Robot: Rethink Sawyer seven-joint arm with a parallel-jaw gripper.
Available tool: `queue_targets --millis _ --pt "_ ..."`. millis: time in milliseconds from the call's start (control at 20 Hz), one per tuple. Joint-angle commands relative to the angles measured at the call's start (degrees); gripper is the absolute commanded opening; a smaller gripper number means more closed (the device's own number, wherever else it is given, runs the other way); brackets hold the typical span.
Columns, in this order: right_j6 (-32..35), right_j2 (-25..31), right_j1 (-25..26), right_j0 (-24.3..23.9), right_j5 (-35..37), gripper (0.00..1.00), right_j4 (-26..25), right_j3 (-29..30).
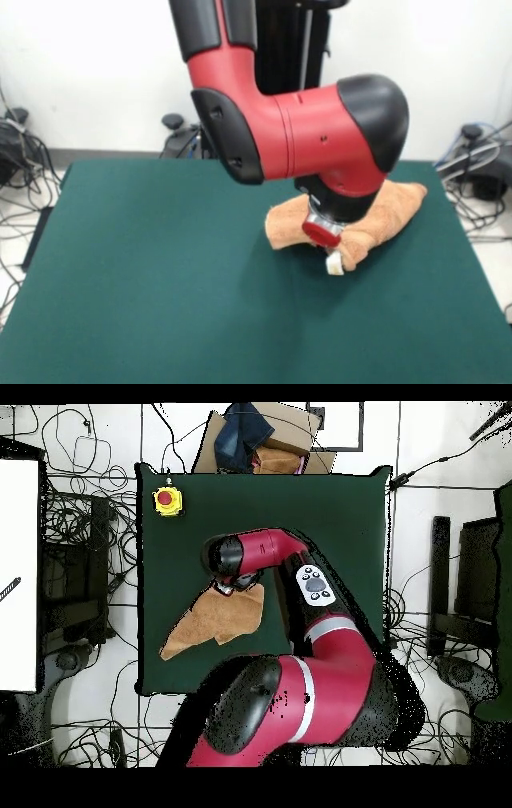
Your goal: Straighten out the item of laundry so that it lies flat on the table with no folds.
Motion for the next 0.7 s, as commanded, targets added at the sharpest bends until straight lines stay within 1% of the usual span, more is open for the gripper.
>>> queue_targets --millis 50,350,700 --pt "1.65 -1.9 -1.37 -0.07 -5.66 0.0 -4.63 5.29" --pt "1.2 -2.52 -1.29 -0.14 -5.82 0.0 -5.47 4.7" --pt "0.45 -2.24 -6.28 -1.62 -5.2 0.0 -4.06 9.06"
